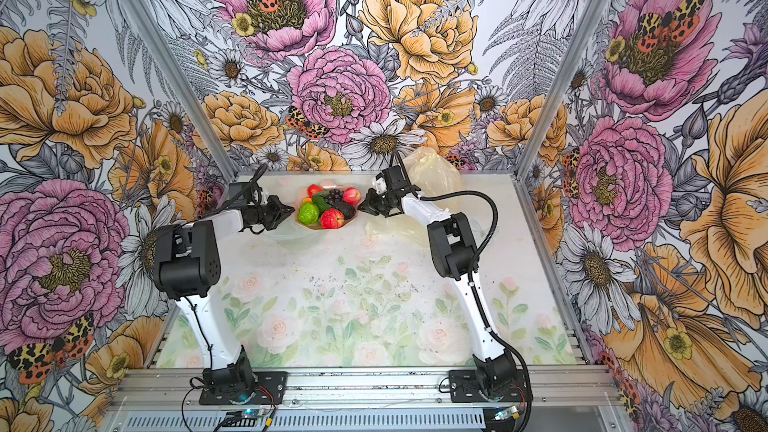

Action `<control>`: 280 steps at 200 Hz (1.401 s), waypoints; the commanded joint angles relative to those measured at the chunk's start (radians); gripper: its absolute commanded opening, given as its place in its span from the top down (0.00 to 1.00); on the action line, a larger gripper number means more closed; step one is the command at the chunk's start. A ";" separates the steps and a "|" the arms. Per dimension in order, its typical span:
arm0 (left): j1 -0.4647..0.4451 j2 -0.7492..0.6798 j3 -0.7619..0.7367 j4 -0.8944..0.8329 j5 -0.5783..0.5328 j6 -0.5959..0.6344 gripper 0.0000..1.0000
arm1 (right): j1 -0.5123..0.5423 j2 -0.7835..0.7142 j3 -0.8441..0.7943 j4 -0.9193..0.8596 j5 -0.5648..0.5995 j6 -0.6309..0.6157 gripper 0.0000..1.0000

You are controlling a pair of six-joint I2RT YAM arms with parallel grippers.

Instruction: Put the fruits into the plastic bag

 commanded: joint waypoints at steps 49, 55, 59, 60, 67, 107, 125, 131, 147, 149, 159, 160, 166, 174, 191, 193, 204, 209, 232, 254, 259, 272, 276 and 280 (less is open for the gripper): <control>-0.009 0.015 -0.006 -0.017 0.003 0.019 0.98 | 0.025 -0.039 -0.005 -0.027 0.012 -0.102 0.95; -0.010 0.013 -0.008 -0.018 0.003 0.022 0.98 | 0.025 -0.044 -0.010 -0.027 0.014 -0.106 0.95; -0.008 0.011 -0.011 -0.018 0.003 0.024 0.98 | 0.025 -0.046 -0.015 -0.026 0.016 -0.108 0.95; -0.008 0.011 -0.011 -0.018 0.002 0.024 0.98 | 0.025 -0.046 -0.015 -0.026 0.016 -0.108 0.95; -0.011 0.009 -0.017 -0.017 0.003 0.027 0.98 | 0.026 -0.052 -0.021 -0.025 0.016 -0.114 0.95; -0.017 -0.011 -0.050 -0.006 0.002 0.032 0.99 | 0.025 -0.090 -0.081 -0.025 0.027 -0.140 0.95; -0.022 -0.023 -0.072 0.003 0.000 0.032 0.99 | 0.025 -0.106 -0.109 -0.024 0.030 -0.149 0.95; -0.025 -0.026 -0.080 0.006 0.000 0.032 0.99 | 0.026 -0.113 -0.118 -0.024 0.030 -0.152 0.95; -0.032 -0.042 -0.101 0.011 -0.003 0.033 0.99 | 0.025 -0.132 -0.146 -0.024 0.036 -0.162 0.95; -0.032 -0.043 -0.104 0.014 -0.003 0.033 0.99 | 0.025 -0.134 -0.151 -0.024 0.036 -0.163 0.95; -0.039 -0.054 -0.121 0.019 -0.007 0.032 0.99 | 0.026 -0.147 -0.170 -0.025 0.037 -0.171 0.95; -0.040 -0.055 -0.122 0.020 -0.006 0.032 0.99 | 0.026 -0.148 -0.172 -0.024 0.037 -0.171 0.95; -0.043 -0.060 -0.134 0.024 -0.007 0.032 1.00 | 0.025 -0.155 -0.184 -0.024 0.037 -0.176 0.95; -0.049 -0.068 -0.147 0.028 -0.010 0.030 0.99 | 0.026 -0.164 -0.199 -0.024 0.039 -0.180 0.95; -0.063 -0.085 -0.173 0.036 -0.018 0.029 0.99 | 0.025 -0.188 -0.241 -0.022 0.039 -0.193 0.95; -0.064 -0.087 -0.177 0.037 -0.018 0.029 1.00 | 0.025 -0.191 -0.248 -0.022 0.039 -0.194 0.95; -0.074 -0.098 -0.195 0.042 -0.024 0.027 1.00 | 0.025 -0.211 -0.280 -0.021 0.041 -0.202 0.95; -0.078 -0.102 -0.201 0.046 -0.026 0.026 1.00 | 0.025 -0.222 -0.296 -0.019 0.042 -0.206 0.95; -0.097 -0.125 -0.236 0.056 -0.036 0.023 1.00 | 0.025 -0.274 -0.384 -0.001 0.047 -0.217 0.95; -0.115 -0.162 -0.276 0.066 -0.041 0.017 1.00 | 0.022 -0.326 -0.475 0.031 0.051 -0.218 0.95; -0.119 -0.172 -0.285 0.067 -0.043 0.017 1.00 | 0.022 -0.338 -0.495 0.038 0.052 -0.218 0.95; -0.132 -0.198 -0.311 0.068 -0.049 0.020 1.00 | 0.021 -0.367 -0.549 0.057 0.052 -0.218 0.95; -0.135 -0.205 -0.319 0.069 -0.052 0.020 1.00 | 0.021 -0.376 -0.563 0.065 0.053 -0.218 0.95; -0.139 -0.207 -0.328 0.069 -0.055 0.020 1.00 | 0.021 -0.385 -0.580 0.070 0.053 -0.217 0.95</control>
